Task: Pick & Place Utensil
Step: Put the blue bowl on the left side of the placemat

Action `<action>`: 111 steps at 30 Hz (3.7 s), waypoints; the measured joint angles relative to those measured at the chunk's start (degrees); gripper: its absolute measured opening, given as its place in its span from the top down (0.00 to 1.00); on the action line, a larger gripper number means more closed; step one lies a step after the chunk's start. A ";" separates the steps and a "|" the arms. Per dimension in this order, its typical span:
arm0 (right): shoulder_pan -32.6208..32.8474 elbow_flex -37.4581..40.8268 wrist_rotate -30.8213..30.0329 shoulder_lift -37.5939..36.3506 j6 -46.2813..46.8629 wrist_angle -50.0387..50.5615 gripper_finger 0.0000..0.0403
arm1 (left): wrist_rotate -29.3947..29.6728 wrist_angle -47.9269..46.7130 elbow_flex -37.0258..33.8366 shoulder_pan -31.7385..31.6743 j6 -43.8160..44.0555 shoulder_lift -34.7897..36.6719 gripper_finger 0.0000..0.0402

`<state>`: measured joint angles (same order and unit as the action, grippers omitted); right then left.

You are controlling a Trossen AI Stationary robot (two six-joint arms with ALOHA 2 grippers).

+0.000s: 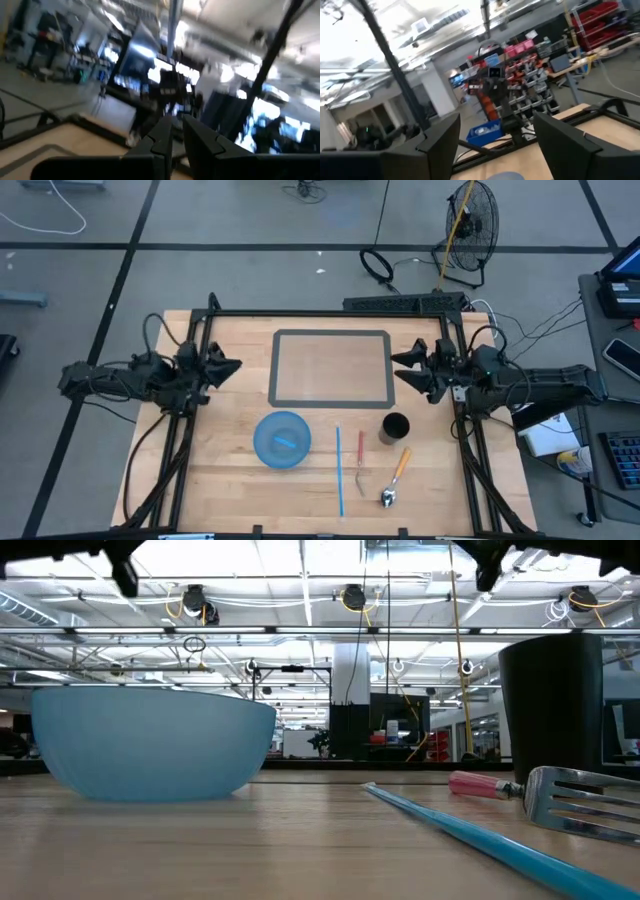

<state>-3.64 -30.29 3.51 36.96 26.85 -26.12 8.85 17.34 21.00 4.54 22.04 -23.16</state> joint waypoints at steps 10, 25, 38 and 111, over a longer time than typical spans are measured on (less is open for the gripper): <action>0.00 -2.33 2.81 1.11 -0.51 2.52 0.46 | -6.04 -17.28 17.09 0.02 -2.39 -17.57 0.88; 1.96 -2.33 4.32 2.62 0.11 8.81 0.47 | -17.95 -18.51 18.90 0.11 -11.02 -20.76 0.88; 4.87 -2.33 4.24 6.13 -0.55 8.55 0.47 | -19.41 -31.24 18.90 0.06 -5.36 -20.78 0.88; 18.75 -9.63 -16.62 11.92 -18.73 20.60 0.47 | -8.57 -51.13 18.90 9.20 31.92 -35.49 0.86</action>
<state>15.11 -39.92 -13.11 48.88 8.12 -5.51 0.28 -33.80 39.90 13.74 53.96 -58.65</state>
